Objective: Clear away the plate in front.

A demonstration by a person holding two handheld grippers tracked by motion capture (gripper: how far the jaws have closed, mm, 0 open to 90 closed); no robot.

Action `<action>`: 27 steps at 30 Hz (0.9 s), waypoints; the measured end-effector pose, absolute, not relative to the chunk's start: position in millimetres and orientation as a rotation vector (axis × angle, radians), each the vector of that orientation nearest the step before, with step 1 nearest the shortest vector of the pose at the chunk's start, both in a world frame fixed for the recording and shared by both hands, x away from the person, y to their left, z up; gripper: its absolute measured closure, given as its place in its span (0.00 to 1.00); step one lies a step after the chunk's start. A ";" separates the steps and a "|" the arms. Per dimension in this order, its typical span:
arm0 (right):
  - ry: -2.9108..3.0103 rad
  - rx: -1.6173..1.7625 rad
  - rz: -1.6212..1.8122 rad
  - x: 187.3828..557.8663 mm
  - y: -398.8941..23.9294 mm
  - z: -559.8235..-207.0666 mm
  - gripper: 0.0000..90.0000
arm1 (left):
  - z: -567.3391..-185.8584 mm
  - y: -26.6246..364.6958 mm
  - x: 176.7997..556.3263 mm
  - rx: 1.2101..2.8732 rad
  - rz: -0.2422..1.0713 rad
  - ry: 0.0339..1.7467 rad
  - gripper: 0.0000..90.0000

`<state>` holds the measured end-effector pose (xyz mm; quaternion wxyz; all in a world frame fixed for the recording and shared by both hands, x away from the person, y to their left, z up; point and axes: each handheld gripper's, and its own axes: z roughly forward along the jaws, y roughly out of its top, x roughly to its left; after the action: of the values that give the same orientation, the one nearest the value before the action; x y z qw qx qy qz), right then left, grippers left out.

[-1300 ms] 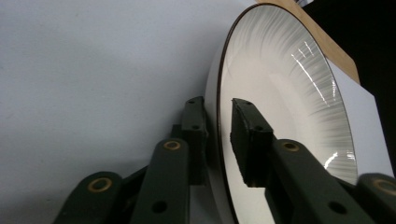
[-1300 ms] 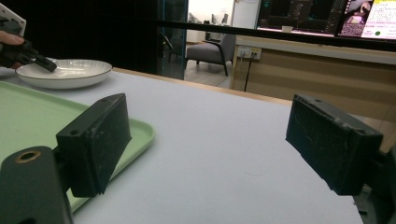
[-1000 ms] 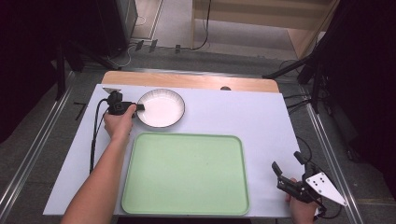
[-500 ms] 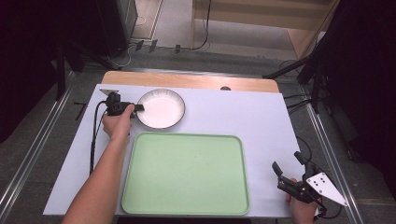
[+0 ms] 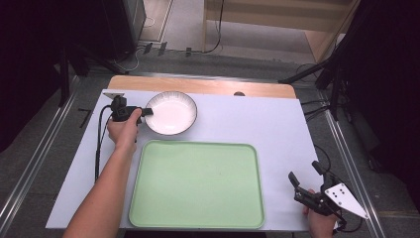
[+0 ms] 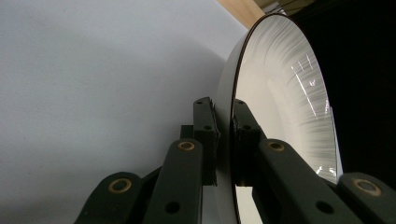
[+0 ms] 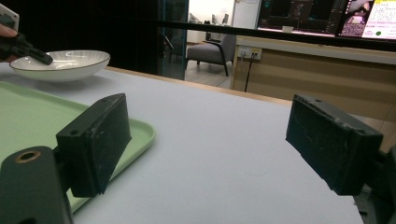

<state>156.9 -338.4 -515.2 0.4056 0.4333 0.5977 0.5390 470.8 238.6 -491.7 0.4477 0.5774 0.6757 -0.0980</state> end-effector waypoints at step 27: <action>1.510 1.095 1.357 156.9 -338.2 -515.1 0.16 | -466.7 235.5 449.1 1.520 -0.278 1.549 0.93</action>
<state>156.9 -338.2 -515.1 0.4055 0.4339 0.5984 0.5377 449.1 235.5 -466.7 0.4588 0.6172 0.6291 -0.1129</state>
